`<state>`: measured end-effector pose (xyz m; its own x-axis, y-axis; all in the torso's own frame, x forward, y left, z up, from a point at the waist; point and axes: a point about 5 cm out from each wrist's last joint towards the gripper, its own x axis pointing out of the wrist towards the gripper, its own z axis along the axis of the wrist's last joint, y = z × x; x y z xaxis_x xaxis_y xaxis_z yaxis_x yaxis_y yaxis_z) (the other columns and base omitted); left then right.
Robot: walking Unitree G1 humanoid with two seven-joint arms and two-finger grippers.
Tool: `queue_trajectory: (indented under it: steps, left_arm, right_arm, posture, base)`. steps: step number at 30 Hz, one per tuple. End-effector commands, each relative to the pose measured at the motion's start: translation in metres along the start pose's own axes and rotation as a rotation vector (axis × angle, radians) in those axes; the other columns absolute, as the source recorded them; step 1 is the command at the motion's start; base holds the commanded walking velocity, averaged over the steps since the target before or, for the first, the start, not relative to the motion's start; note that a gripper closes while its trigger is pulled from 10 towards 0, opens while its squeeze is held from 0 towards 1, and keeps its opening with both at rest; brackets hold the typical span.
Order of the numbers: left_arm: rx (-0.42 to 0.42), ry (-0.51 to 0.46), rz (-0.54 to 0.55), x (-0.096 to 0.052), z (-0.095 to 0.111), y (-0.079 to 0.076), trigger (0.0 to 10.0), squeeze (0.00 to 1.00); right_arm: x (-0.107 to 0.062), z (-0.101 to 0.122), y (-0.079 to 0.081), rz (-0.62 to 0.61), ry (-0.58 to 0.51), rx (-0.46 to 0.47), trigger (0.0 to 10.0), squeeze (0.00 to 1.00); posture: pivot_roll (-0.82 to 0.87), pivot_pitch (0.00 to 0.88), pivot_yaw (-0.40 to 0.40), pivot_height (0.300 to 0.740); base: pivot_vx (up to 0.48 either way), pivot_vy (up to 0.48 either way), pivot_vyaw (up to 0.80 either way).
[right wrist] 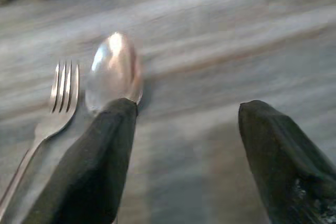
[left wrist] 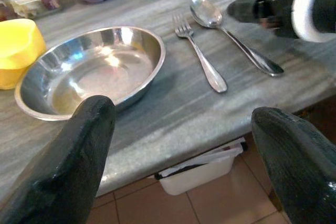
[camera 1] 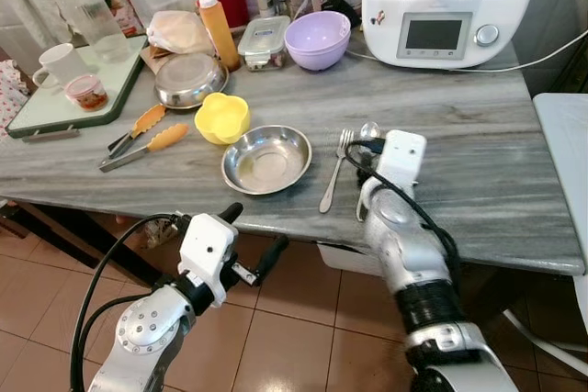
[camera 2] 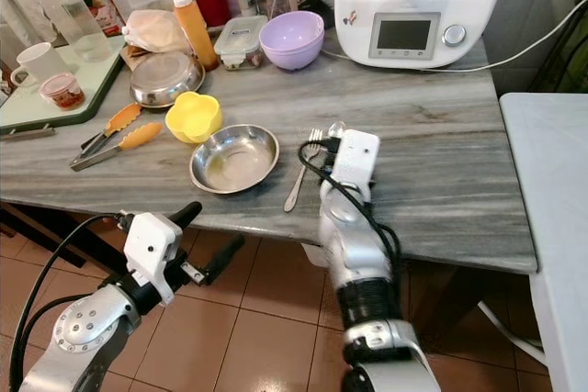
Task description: Setting the table
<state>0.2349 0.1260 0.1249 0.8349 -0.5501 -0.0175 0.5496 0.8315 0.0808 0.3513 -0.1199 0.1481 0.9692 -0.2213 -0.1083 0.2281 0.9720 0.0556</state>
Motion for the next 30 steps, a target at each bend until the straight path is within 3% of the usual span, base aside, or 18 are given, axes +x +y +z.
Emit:
queue_trajectory:
  steps: [1,4,7,14,22,30]
  left_arm:
    - [0.013,0.009,0.038,-0.002,-0.003,0.006,10.0,0.0]
    - [0.015,-0.001,0.057,-0.002,-0.002,0.006,10.0,0.0]
    - [0.032,-0.045,0.122,-0.001,0.003,0.012,10.0,0.0]
    - [0.03,-0.052,0.185,-0.002,0.002,0.014,10.0,0.0]
    - [-0.022,-0.035,0.313,-0.013,-0.007,0.016,10.0,0.0]
    - [-0.086,-0.003,0.426,-0.019,-0.019,0.019,10.0,0.0]
  right_arm:
    - [-0.008,0.009,0.006,0.054,-0.079,-0.046,10.0,1.0]
    - [-0.012,0.013,0.0,0.068,-0.14,-0.089,10.0,1.0]
    - [-0.02,0.027,-0.005,0.146,-0.301,-0.227,10.0,1.0]
    - [-0.026,0.024,-0.016,0.187,-0.288,-0.234,10.0,1.0]
    - [-0.049,-0.004,-0.037,0.333,-0.198,-0.273,10.0,1.0]
    - [-0.053,0.003,-0.032,0.423,-0.238,-0.27,10.0,1.0]
  posture:
    - [-0.13,0.104,0.14,0.74]
    - [-0.13,0.103,0.137,0.74]
    - [-0.14,0.098,0.128,0.74]
    - [-0.14,0.089,0.107,0.74]
    - [-0.14,0.08,0.071,0.74]
    - [-0.14,0.07,0.055,0.74]
  base:
    - [0.0,0.0,0.0]
    - [0.0,0.0,0.0]
    - [0.0,0.0,0.0]
    - [0.0,0.0,0.0]
    - [0.0,0.0,0.0]
    - [0.0,0.0,0.0]
